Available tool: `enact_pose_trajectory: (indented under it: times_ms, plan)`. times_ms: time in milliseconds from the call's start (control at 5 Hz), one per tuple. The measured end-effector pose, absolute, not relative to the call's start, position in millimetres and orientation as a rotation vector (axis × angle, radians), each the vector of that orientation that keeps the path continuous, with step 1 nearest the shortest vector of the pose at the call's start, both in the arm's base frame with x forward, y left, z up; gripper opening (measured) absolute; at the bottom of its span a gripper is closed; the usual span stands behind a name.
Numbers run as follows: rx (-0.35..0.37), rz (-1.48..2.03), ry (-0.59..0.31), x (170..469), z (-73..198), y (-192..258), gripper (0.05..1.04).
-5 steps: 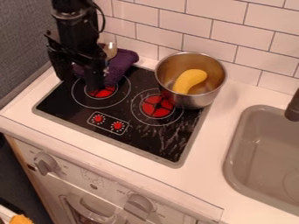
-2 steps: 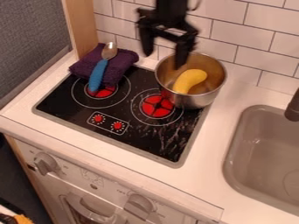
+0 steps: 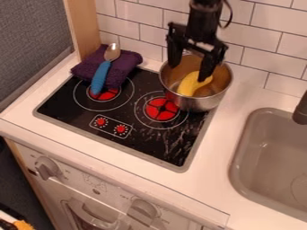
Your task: MOVE THE BANANA INTO THE RIGHT LOWER CORNER
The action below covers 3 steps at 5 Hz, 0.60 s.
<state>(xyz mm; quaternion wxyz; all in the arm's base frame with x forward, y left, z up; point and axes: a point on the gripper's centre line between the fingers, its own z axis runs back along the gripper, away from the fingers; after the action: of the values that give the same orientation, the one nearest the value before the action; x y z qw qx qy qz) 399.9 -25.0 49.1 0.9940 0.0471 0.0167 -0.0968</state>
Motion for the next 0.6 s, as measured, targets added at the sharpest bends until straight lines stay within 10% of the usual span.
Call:
enact_pose_trajectory:
  times_ms: [400,600]
  plan:
    - [0.149,-0.186,0.112,390,11,-12,0.954]
    - [0.11,-0.177,0.1,390,10,-12,0.641]
